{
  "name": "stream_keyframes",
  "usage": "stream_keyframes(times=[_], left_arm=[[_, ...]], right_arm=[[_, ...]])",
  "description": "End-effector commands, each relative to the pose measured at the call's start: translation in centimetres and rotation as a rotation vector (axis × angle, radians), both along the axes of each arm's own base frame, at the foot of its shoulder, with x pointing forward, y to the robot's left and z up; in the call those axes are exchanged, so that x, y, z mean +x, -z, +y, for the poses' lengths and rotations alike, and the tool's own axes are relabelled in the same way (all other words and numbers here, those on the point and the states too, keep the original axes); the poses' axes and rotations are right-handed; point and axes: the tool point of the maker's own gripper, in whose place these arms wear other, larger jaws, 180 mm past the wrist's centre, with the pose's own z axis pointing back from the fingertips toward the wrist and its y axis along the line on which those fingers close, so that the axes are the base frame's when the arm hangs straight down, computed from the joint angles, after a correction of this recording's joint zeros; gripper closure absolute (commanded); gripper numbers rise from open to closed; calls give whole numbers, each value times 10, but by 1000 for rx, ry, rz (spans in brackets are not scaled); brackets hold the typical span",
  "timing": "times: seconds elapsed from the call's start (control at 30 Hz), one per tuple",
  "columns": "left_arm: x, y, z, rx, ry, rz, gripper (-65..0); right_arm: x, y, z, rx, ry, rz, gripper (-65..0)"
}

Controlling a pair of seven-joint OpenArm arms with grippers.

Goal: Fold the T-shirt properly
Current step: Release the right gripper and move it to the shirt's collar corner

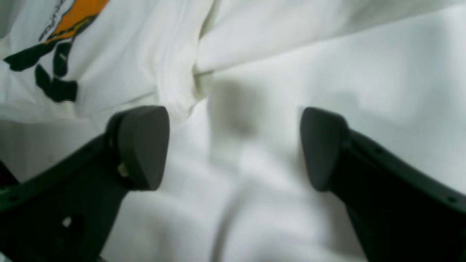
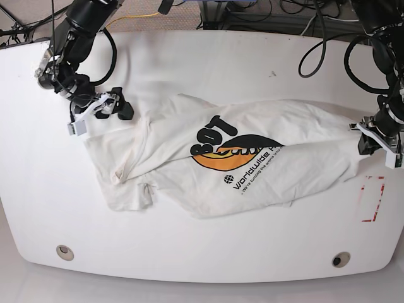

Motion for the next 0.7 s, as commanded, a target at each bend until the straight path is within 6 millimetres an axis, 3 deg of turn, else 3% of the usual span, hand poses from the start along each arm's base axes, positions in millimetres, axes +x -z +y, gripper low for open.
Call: stream_keyframes(times=[0.0, 0.2, 0.5, 0.67], left_arm=[[7, -17, 3, 19, 5, -57, -10], [6, -16, 3, 19, 5, -54, -10], [5, -16, 4, 25, 4, -48, -10], [5, -16, 5, 31, 5, -47, -10]], right_arm=[[12, -11, 14, 13, -39, -52, -539], [14, -4, 45, 19, -96, -46, -539], [10, 8, 70, -8, -153, -13, -530], [8, 9, 76, 1, -163, -12, -396]])
